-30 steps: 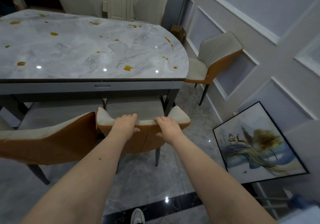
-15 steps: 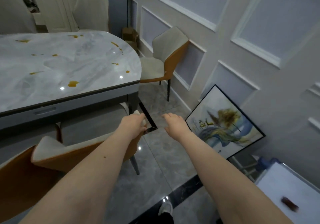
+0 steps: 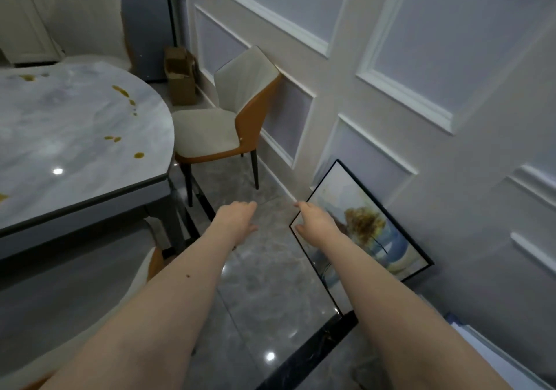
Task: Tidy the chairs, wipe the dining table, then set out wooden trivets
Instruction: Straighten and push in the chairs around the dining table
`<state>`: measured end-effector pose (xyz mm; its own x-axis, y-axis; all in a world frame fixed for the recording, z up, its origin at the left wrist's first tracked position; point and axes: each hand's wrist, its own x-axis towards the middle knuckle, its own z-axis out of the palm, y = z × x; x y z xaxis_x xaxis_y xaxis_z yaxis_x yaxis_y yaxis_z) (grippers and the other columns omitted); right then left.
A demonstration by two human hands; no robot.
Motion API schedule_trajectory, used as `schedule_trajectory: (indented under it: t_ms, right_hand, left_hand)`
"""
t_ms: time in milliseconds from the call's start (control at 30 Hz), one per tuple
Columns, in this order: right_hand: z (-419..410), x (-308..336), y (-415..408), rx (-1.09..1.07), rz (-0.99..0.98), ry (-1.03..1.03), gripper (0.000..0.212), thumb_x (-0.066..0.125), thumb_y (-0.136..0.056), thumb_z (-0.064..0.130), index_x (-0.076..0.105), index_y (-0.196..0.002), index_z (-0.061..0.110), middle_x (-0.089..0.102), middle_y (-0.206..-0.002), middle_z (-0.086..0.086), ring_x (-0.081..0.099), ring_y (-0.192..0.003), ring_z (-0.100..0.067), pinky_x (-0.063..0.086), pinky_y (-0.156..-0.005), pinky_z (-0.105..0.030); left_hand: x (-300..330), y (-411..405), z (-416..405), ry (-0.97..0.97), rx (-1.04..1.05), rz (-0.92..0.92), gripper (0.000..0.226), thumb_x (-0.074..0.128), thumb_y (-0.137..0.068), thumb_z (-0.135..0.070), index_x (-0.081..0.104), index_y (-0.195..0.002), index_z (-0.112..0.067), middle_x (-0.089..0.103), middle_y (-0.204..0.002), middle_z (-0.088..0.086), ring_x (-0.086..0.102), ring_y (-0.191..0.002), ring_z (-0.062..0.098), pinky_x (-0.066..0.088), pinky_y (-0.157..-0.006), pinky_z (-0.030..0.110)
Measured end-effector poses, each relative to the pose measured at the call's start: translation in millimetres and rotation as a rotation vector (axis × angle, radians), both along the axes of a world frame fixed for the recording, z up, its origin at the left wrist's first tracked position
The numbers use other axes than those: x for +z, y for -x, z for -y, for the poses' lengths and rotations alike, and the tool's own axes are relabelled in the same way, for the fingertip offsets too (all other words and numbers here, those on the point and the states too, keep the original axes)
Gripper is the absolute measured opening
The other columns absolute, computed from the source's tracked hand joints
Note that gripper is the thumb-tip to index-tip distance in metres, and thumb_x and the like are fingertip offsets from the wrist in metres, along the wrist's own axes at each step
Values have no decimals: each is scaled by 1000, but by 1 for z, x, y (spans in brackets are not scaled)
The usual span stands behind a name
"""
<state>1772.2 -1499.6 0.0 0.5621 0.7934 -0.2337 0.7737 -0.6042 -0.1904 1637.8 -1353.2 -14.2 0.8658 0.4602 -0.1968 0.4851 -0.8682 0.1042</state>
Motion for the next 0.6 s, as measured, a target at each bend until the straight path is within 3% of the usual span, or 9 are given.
schedule_trajectory:
  t_ms: [100,300,600]
  right_hand:
    - [-17,0,-32,13,-13,-15,51,53,-94,16,35,-142,14,44,-141,-9,48,-122,-29,42,-94,-38]
    - [-87,-4,-102,62,-2,-20,57,53,-94,15,31,-146,13,40,-145,-9,41,-130,-29,35,-106,-40]
    - [-238,10,-228,109,54,1,54,55,-92,13,36,-142,13,43,-143,-10,44,-128,-28,38,-101,-37]
  left_hand:
    - [-1,-34,-19,13,20,13,39,51,-93,-44,43,-120,-17,55,-121,5,52,-110,24,38,-76,34]
    - [-1,-114,-79,48,23,19,41,51,-94,-41,43,-124,-15,55,-123,6,52,-112,25,42,-83,36]
    - [14,-240,-227,131,105,41,37,54,-94,-38,46,-118,-12,56,-120,9,54,-110,28,48,-89,40]
